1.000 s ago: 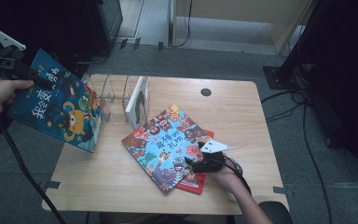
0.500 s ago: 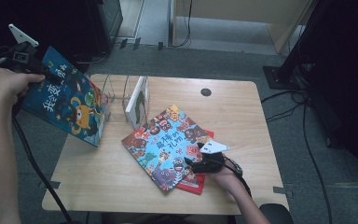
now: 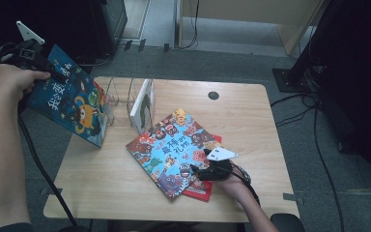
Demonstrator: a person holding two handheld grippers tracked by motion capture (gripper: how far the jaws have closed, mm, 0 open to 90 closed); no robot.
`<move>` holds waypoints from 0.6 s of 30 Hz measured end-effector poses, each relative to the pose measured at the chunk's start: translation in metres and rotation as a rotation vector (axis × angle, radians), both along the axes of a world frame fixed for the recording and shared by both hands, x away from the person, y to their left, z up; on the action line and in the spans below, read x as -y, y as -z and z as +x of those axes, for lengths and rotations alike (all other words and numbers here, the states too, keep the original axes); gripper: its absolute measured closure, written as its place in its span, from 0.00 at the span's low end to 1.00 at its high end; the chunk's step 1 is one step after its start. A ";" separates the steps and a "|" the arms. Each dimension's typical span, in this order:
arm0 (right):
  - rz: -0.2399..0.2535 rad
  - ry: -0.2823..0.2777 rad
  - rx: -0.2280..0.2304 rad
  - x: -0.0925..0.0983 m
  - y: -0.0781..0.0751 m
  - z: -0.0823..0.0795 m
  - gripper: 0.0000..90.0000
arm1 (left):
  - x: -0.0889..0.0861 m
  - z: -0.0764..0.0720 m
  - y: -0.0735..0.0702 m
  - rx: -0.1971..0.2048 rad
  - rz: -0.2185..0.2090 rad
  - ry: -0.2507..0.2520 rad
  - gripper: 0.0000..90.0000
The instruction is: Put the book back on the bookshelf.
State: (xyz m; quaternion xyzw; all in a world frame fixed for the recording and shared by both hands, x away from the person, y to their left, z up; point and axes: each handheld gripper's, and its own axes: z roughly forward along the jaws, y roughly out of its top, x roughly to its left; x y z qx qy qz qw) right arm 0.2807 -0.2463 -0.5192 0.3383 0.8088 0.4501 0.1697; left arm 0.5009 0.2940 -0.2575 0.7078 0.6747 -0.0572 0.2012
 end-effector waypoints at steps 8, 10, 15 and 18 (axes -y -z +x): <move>0.000 -0.006 0.005 0.000 0.000 0.000 0.22 | -0.003 0.005 0.010 0.014 -0.040 0.006 0.91; 0.000 -0.005 0.005 0.000 0.000 -0.001 0.22 | -0.004 0.005 0.010 0.023 -0.044 0.015 0.90; 0.000 -0.005 0.002 0.000 0.000 -0.001 0.22 | -0.005 0.003 0.009 0.048 -0.059 0.016 0.75; -0.001 -0.006 0.002 0.001 0.000 -0.001 0.22 | -0.007 0.003 0.010 0.042 -0.047 0.017 0.64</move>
